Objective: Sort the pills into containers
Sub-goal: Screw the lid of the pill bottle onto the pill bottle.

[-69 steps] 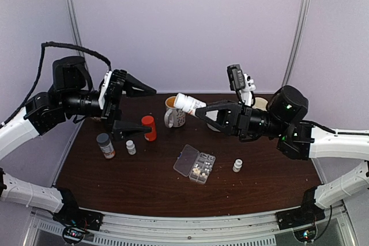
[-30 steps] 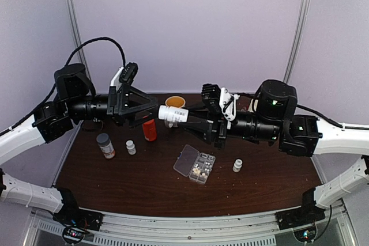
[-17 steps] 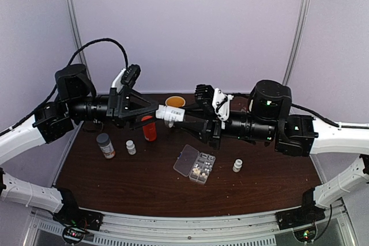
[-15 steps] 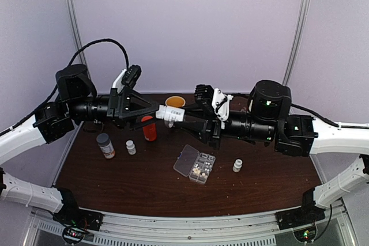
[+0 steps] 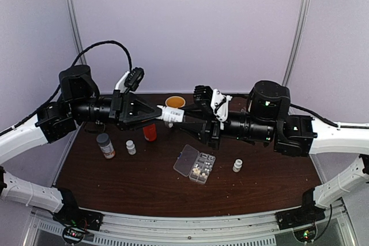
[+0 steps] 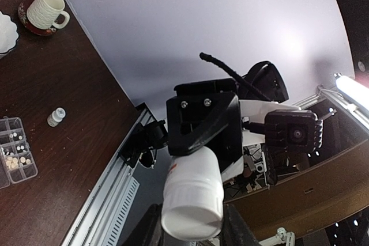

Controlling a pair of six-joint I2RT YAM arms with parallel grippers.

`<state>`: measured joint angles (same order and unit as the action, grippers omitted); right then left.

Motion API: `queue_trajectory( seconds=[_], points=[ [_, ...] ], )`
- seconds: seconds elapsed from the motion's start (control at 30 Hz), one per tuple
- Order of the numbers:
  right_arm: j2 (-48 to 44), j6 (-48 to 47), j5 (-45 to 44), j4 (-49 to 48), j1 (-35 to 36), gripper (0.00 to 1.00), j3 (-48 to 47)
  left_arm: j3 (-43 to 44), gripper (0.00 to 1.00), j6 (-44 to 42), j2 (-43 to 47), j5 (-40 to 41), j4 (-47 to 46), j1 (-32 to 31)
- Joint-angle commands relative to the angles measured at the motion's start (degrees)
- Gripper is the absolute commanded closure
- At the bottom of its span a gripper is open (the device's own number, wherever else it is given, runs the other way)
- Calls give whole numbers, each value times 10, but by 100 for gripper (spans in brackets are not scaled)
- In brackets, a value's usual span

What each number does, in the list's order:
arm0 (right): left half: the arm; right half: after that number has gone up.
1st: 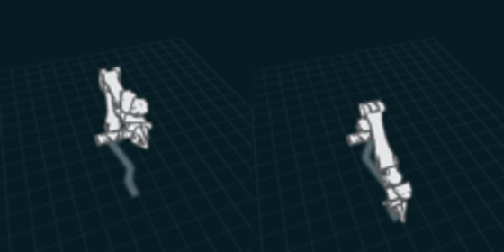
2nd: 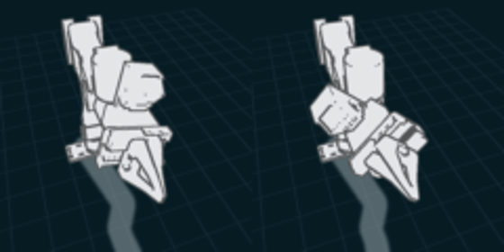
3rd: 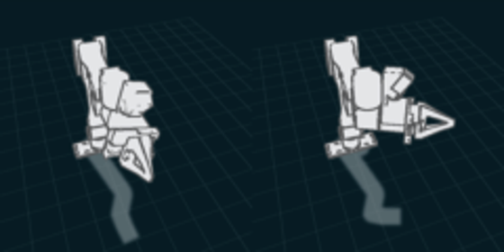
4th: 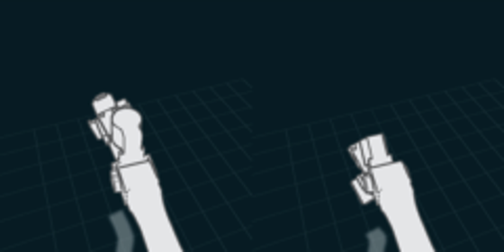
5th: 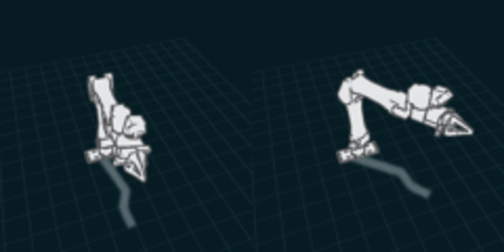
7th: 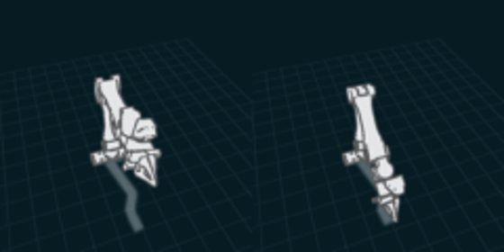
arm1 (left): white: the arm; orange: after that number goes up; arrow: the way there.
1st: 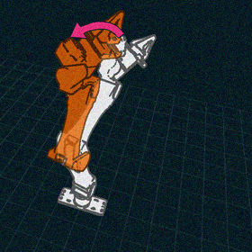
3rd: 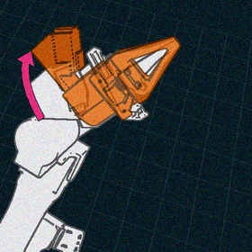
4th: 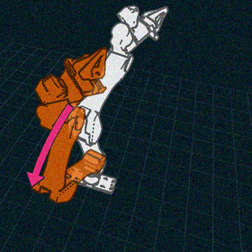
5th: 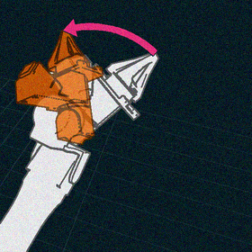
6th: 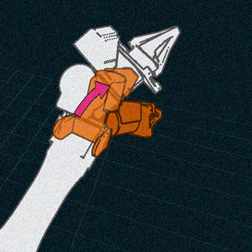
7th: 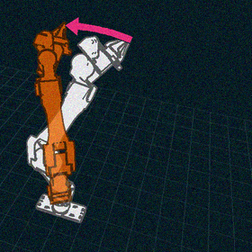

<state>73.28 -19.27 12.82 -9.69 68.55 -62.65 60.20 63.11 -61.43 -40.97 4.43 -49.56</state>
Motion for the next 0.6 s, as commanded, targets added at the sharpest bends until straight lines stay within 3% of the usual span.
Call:
queue_trajectory(
  seconds=[0.0, 0.27, 0.47, 0.57],
  points=[
    [-5, 5, 7, 1, 4, 100, -7, 1, 71, -11, 0, -14, -28, -3],
    [8, 67, 93, 38, -4, 100, -41, 27, 79, -59, -28, -60, 3, -2],
    [17, 186, 134, 28, -21, 100, -62, 68, 82, -158, -44, -73, 77, -2],
    [20, 259, 145, 17, -23, 100, -66, 80, 89, -210, -47, -60, 101, -2]
  ],
)
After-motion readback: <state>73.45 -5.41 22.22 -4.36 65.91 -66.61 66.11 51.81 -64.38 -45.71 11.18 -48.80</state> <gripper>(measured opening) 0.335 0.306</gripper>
